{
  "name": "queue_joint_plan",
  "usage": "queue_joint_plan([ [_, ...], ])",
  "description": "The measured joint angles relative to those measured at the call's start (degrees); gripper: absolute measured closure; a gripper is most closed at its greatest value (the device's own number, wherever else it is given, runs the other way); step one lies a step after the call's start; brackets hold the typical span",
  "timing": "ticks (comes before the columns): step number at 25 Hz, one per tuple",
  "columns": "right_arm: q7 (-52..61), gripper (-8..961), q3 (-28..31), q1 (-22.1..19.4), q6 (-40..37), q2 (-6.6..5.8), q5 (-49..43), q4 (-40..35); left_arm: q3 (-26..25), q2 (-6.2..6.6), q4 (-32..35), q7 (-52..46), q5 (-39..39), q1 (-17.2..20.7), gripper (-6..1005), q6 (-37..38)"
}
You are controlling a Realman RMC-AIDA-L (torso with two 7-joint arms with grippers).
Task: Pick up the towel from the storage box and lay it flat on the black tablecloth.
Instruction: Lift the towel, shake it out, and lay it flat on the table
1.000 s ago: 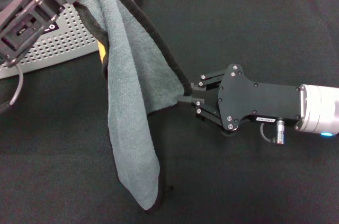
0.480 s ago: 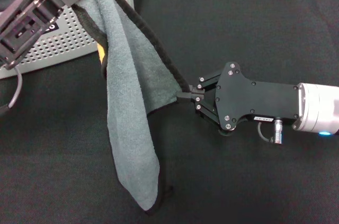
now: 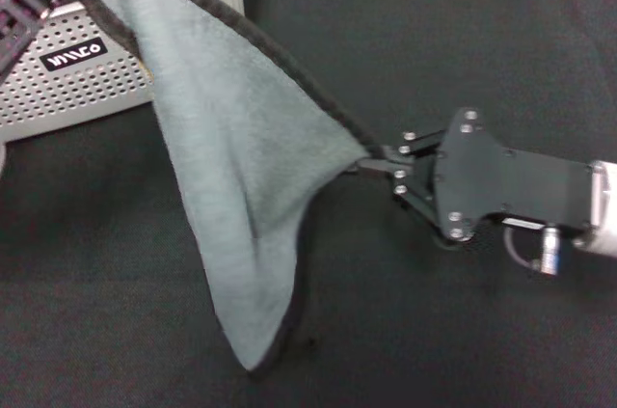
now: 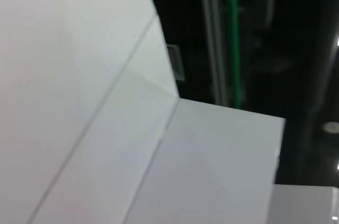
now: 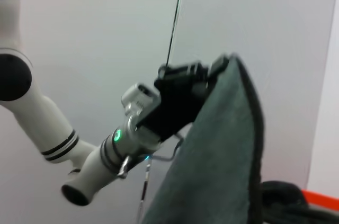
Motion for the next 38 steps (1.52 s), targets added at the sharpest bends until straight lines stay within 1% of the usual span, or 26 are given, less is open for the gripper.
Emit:
queue_joint_plan([
  [1,0.4,942,0.5,-1.7,0.1,-0.43,-0.1,-2.1,-0.2,0.46,-1.1,0.5,0.4,0.0,972,-0.1],
  [2,1.1,942,1.2,-4.1,0.3,-1.20,-0.2,-4.9,-0.3,0.86,-1.7,1.1,0.9,0.0,972,-0.2],
  [3,1.1,942,1.2,-4.1,0.3,-1.20,-0.2,-4.9,-0.3,1.10,-1.9,1.9,1.9,0.0,971,-0.2],
  [6,2.4,942,2.5,-6.7,0.5,-2.30,-0.4,-8.2,-0.3,1.55,-1.8,4.3,4.7,0.0,971,-0.2],
  [9,3.9,942,4.6,-7.9,0.4,-2.77,-1.5,-10.3,-0.3,2.14,-1.7,6.6,7.9,0.3,971,-0.2],
  [14,7.8,942,10.1,-10.3,0.1,-2.29,-6.6,-15.4,-0.3,2.96,-1.6,9.8,13.7,0.7,971,-1.7],
  [19,12.3,942,15.3,-13.8,0.0,-1.37,-12.1,-22.3,-0.4,3.46,-0.1,12.7,17.0,2.0,971,-4.6],
  [21,13.6,942,16.4,-14.6,0.0,-1.06,-13.6,-24.3,-0.4,3.40,1.7,14.3,18.5,3.0,970,-5.3],
  [25,15.8,942,17.9,-15.9,-0.5,-1.03,-15.3,-27.8,-1.2,3.07,4.2,15.3,19.5,3.9,970,-6.9],
  [28,17.3,942,20.4,-16.1,-2.8,-1.00,-16.4,-29.1,-3.0,3.07,5.2,15.4,19.8,4.1,970,-6.9],
  [30,18.0,942,22.1,-16.1,-4.8,-1.00,-16.5,-29.3,-3.7,2.86,6.7,15.4,19.5,4.4,970,-6.7],
  [32,18.7,942,24.2,-15.9,-6.5,-1.00,-16.5,-29.3,-5.7,2.09,8.7,15.5,19.0,4.7,970,-5.8],
  [35,19.2,942,25.9,-15.4,-7.6,-0.95,-16.4,-29.5,-10.0,0.69,10.3,15.5,18.9,5.1,970,-3.2],
  [38,19.4,942,26.4,-15.0,-7.7,-0.87,-15.8,-30.7,-13.2,0.03,10.9,15.4,18.9,5.1,969,-0.5],
])
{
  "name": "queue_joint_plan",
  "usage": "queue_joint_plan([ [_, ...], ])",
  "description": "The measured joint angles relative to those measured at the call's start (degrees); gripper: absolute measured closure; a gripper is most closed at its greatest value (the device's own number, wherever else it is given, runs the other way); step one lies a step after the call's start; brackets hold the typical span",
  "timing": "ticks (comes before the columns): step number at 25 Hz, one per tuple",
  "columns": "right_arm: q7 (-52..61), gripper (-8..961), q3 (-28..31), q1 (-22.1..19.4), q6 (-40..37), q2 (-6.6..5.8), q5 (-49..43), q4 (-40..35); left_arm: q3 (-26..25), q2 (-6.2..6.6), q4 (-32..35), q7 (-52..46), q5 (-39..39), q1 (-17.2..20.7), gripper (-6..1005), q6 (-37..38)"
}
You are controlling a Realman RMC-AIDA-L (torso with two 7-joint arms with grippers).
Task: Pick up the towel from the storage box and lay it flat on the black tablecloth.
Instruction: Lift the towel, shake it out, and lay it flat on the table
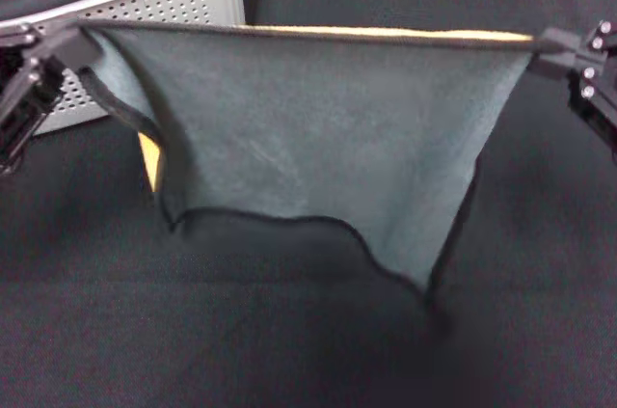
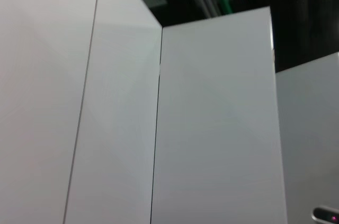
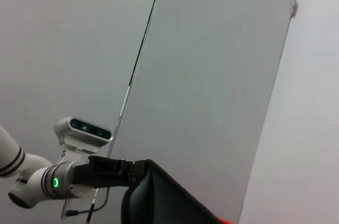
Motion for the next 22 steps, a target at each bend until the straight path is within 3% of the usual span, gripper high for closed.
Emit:
queue_joint_plan([
  [15,5.8,942,-0.7,-0.6,-3.6,0.13,-2.7,-2.3,0.0,0.33,1.0,-1.7,7.6,2.0,968,0.8],
  [22,8.9,942,-1.8,-1.2,-8.1,0.21,-4.7,-4.2,2.0,-0.95,6.4,-1.8,12.2,3.7,968,1.0],
])
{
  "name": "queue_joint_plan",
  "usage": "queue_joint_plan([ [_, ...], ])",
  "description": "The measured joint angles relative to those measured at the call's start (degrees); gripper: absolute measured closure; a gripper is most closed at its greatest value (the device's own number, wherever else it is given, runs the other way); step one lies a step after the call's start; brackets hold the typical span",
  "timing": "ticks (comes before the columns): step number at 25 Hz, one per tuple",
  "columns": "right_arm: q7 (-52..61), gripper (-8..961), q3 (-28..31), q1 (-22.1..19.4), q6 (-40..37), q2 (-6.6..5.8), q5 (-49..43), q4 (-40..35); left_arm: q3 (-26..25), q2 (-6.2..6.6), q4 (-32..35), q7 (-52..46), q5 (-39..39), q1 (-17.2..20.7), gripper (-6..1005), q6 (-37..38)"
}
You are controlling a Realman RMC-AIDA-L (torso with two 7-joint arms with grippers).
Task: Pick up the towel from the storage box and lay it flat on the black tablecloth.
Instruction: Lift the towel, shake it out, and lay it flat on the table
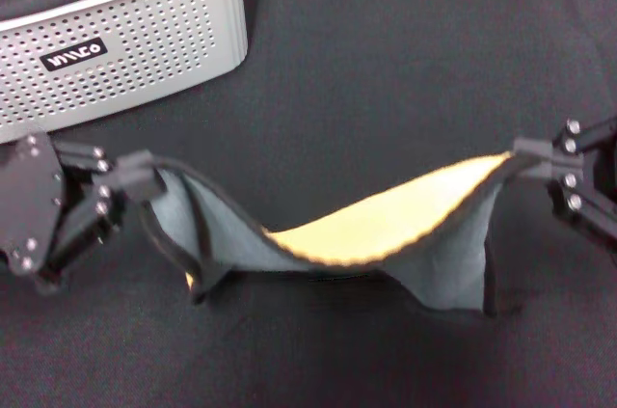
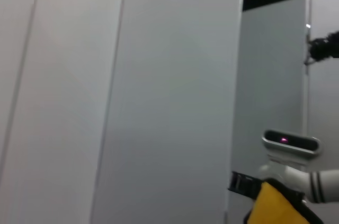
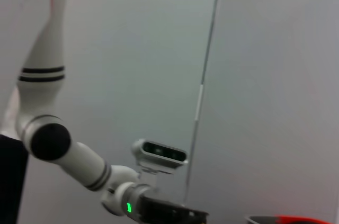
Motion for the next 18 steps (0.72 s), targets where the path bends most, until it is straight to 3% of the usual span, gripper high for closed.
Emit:
queue_joint_plan([
  [5,1.3,942,0.1,-0.4,-3.7,0.00,-0.7,-0.4,4.7,0.10,3.4,0.3,-0.9,2.1,968,0.3],
  [13,2.8,942,1.6,-1.8,-11.0,-0.10,-0.8,-2.7,13.1,0.74,14.0,0.3,-8.3,9.5,967,0.5],
  [18,4.4,942,4.5,-2.1,-17.7,-0.04,-0.4,-3.1,14.5,0.78,18.2,-0.3,-9.8,12.3,967,0.4],
])
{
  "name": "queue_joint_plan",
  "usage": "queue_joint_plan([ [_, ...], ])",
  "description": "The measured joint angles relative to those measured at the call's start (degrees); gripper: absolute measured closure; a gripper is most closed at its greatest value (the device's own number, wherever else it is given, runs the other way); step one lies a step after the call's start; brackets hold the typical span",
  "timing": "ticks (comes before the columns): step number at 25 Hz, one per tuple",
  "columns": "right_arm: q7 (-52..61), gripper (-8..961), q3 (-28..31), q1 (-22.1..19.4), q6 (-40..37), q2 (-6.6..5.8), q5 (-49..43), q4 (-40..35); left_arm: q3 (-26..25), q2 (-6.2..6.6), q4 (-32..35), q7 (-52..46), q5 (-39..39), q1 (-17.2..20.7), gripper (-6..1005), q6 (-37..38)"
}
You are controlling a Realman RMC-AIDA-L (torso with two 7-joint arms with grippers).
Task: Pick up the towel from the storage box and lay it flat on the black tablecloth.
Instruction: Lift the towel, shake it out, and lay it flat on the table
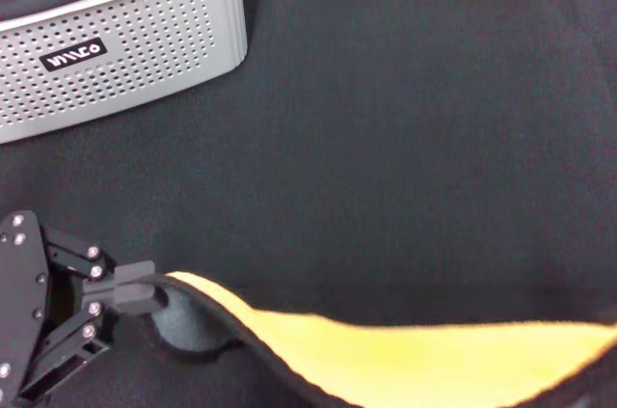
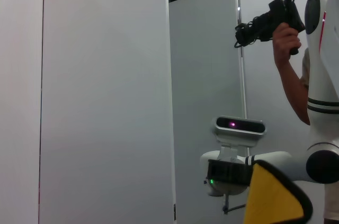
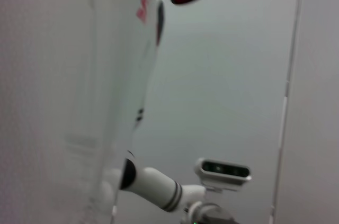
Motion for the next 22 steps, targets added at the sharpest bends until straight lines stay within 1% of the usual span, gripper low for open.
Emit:
queue_joint_plan([
  [6,0.9,941,0.7,-0.2,-3.2,0.03,0.1,-0.1,0.0,0.06,0.2,-0.9,-0.3,0.8,967,0.0],
  [13,1.2,941,-0.8,-0.1,-3.8,0.04,-0.3,1.6,0.7,0.00,0.5,-0.1,-1.6,3.8,966,0.0],
  [17,1.3,941,-2.2,0.2,-4.3,0.03,-0.3,1.1,1.5,0.47,1.2,1.1,-3.3,6.2,966,0.1],
  [22,1.3,941,-3.0,0.2,-4.5,-0.01,0.8,0.5,5.5,1.67,4.1,2.3,-5.6,8.5,966,0.1],
])
